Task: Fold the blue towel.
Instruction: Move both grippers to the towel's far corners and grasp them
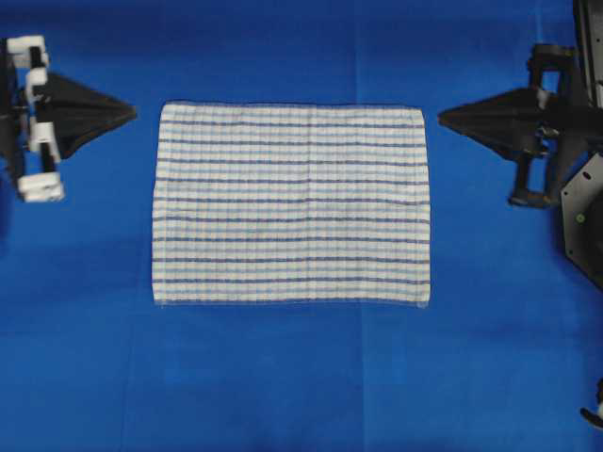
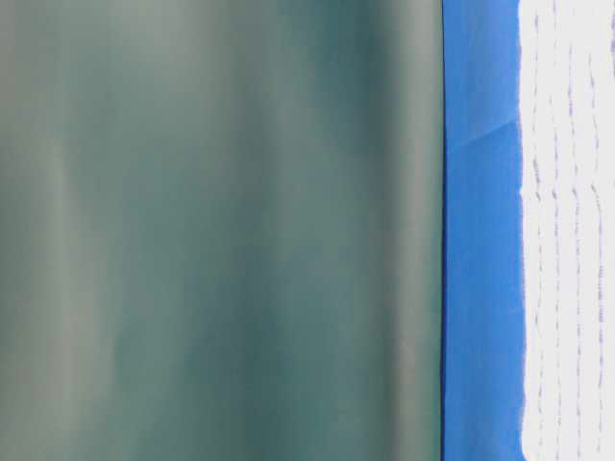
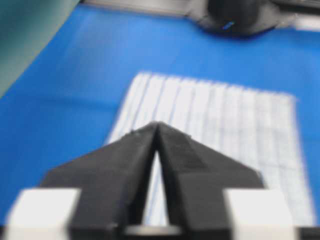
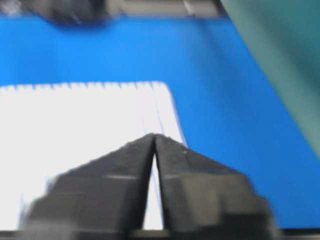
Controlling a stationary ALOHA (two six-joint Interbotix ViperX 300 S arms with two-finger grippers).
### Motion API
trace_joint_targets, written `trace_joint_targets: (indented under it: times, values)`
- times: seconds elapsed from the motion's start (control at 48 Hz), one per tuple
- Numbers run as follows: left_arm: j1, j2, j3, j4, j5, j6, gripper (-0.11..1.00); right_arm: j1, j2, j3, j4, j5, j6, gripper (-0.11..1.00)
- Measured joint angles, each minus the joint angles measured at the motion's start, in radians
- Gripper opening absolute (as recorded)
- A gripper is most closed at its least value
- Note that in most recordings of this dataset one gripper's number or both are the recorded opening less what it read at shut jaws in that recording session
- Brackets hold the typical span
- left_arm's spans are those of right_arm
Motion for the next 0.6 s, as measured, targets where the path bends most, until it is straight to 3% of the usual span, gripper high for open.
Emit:
trace_joint_targets:
  times: [0.146, 0.187, 0.229, 0.417, 0.604]
  values:
    - [0.046, 0.089, 0.000, 0.000, -0.008, -0.002, 0.60, -0.063, 0.086, 0.003, 0.011, 0.003, -0.002, 0.67]
    - [0.061, 0.129, 0.000, -0.002, -0.017, -0.003, 0.73, -0.083, 0.109, 0.006, 0.017, 0.003, 0.000, 0.74]
    - [0.074, 0.163, 0.000, -0.002, -0.025, -0.003, 0.79, -0.101, 0.132, 0.008, 0.021, 0.000, 0.000, 0.75]
    - [0.138, 0.322, -0.002, -0.003, -0.092, -0.003, 0.71, -0.178, 0.272, 0.029, 0.043, -0.055, 0.000, 0.69]
    - [0.212, 0.491, -0.014, -0.002, -0.172, -0.003, 0.71, -0.225, 0.420, 0.032, 0.054, -0.140, 0.000, 0.69]
